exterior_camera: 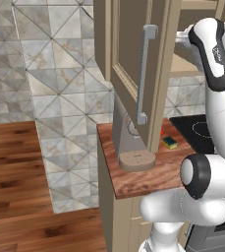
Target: Pick the spray and sponge from the cabinet and place them on the counter.
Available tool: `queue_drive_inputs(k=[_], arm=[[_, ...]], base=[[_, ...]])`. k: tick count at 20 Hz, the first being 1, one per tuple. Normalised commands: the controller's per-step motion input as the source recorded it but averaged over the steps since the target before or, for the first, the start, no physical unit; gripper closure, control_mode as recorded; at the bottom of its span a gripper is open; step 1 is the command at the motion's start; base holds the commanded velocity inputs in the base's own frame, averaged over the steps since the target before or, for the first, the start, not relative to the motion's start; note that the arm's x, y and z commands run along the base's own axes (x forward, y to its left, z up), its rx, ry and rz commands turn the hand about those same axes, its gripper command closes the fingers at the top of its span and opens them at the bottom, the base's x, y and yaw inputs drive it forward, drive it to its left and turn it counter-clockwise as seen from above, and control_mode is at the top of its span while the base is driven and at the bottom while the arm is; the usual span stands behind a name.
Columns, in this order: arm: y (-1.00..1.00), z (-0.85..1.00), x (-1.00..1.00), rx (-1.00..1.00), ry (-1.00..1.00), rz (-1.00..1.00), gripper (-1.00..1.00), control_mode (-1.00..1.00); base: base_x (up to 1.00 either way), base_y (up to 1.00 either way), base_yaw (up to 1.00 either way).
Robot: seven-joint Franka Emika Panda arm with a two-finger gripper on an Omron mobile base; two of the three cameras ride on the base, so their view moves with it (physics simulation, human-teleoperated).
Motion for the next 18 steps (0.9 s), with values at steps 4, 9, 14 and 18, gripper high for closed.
queue_drive_inputs(k=[4,9,14,18], arm=[[-0.04,0.10,-0.46,-0.02,0.05,0.00,1.00,-1.00],[-0.06,0.05,-0.45,-0.02,0.02,0.00,1.00,-1.00],[-0.10,0.00,-0.49,-0.01,0.00,0.00,1.00,-1.00],[-0.13,0.00,-0.55,0.00,0.00,0.00,1.00,-1.00]], base=[[0.00,0.00,0.00],[0.00,0.00,0.00],[0.00,0.00,0.00],[0.00,0.00,0.00]])
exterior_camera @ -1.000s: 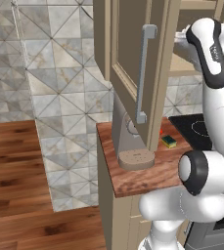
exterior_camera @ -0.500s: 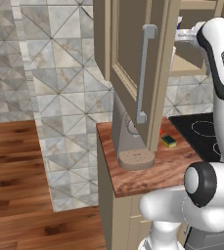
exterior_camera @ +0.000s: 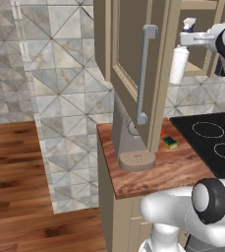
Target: Pick the spray and sponge from the cabinet and place them on the counter.
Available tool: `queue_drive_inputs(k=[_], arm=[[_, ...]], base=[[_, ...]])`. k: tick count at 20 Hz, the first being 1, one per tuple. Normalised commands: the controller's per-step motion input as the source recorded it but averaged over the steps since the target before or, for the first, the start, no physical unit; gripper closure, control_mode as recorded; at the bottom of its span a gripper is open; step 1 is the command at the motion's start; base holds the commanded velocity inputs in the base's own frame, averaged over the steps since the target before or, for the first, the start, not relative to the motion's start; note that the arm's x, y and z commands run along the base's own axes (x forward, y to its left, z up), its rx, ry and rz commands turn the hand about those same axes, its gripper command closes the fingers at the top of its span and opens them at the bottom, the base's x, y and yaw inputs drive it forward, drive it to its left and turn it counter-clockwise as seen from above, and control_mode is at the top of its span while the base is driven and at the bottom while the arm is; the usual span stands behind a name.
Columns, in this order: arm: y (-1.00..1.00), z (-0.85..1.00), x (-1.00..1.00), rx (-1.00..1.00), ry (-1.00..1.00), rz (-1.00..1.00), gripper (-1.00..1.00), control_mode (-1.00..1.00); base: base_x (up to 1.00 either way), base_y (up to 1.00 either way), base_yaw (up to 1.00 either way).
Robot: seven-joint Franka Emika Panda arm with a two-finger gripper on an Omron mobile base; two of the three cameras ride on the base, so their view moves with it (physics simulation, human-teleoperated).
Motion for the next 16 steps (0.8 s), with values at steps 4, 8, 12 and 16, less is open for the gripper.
queue_drive_inputs(k=[4,8,12,16], arm=[[-0.15,0.00,-0.59,0.00,0.00,0.00,1.00,-1.00],[-0.16,0.00,-0.59,0.00,0.00,0.00,1.00,-1.00],[-0.14,0.00,-0.60,0.00,0.00,0.00,1.00,-1.00],[-0.09,-0.08,-0.57,0.00,-0.01,0.00,1.00,-1.00]], base=[[0.00,0.00,0.00],[0.00,0.00,0.00],[0.00,0.00,0.00],[0.00,0.00,0.00]])
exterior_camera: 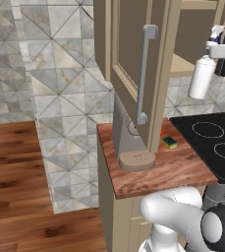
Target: Pick the spray and sponge from the cabinet and place them on the counter.
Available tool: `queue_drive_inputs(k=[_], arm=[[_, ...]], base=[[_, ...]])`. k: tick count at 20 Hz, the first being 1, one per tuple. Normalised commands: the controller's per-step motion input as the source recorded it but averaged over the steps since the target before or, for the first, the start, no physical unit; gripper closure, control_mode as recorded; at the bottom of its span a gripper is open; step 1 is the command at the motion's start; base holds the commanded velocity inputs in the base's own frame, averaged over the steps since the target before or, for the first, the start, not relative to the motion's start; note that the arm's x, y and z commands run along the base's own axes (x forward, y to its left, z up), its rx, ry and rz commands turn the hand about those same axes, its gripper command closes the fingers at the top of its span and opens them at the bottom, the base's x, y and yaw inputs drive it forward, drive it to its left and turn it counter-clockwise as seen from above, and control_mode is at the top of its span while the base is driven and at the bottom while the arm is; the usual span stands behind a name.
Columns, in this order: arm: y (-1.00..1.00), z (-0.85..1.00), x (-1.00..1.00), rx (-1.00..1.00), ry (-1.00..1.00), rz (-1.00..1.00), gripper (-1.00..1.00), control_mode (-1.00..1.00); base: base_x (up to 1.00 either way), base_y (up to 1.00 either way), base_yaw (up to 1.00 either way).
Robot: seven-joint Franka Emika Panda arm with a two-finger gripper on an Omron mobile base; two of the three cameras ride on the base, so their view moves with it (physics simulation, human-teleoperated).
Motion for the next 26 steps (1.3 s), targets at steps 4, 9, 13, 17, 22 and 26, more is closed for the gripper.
queue_drive_inputs(k=[4,9,13,17,22,26], arm=[[-0.06,-0.22,-0.47,0.00,-0.05,0.00,1.00,-1.00],[-0.06,-0.26,-0.45,0.00,-0.07,0.00,1.00,-1.00],[-0.03,-0.32,-0.45,0.00,-0.06,0.00,1.00,-1.00],[0.00,-0.34,-0.41,0.00,-0.06,0.00,1.00,-1.00],[0.00,-0.35,-0.32,0.00,-0.04,0.00,1.00,-1.00],[0.00,-0.32,-0.24,0.00,-0.02,0.00,1.00,-1.00]], base=[[0.00,0.00,0.00],[0.00,0.00,0.00],[0.00,0.00,0.00],[0.00,0.00,0.00],[0.00,0.00,0.00],[0.00,0.00,0.00]])
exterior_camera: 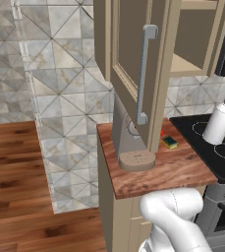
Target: Pick the spray and sponge from the cabinet and place them on the counter.
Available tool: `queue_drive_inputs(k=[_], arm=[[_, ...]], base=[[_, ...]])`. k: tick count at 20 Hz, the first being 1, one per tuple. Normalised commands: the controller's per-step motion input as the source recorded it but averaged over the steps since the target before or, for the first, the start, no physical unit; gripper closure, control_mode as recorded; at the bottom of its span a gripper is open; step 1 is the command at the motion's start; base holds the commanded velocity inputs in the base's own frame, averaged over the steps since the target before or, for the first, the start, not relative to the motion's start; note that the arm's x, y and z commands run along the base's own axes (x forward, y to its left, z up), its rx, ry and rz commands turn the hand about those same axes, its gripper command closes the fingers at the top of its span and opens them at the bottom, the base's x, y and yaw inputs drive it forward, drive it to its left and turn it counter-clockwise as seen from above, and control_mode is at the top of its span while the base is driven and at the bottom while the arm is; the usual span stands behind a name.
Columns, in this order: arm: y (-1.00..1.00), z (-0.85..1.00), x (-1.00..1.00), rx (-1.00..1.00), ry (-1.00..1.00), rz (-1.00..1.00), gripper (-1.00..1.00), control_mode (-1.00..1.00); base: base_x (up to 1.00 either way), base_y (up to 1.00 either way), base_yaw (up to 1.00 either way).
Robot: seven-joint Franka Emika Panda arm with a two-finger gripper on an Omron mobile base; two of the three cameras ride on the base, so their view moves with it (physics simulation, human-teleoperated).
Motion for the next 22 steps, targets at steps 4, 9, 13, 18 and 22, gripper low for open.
queue_drive_inputs(k=[4,9,13,18,22], arm=[[0.00,-0.33,-0.18,-0.04,-0.01,0.00,1.00,-1.00],[0.00,-0.34,-0.17,-0.07,0.00,0.00,1.00,-1.00],[0.00,-0.32,-0.13,-0.07,-0.01,0.00,1.00,-1.00],[-0.01,-0.28,-0.02,-0.07,-0.03,0.00,1.00,-1.00],[0.00,-0.22,0.10,-0.02,-0.02,0.00,1.00,-1.00]], base=[[0.00,0.00,0.00],[0.00,0.00,0.00],[0.00,0.00,0.00],[0.00,0.00,0.00],[0.00,0.00,0.00]])
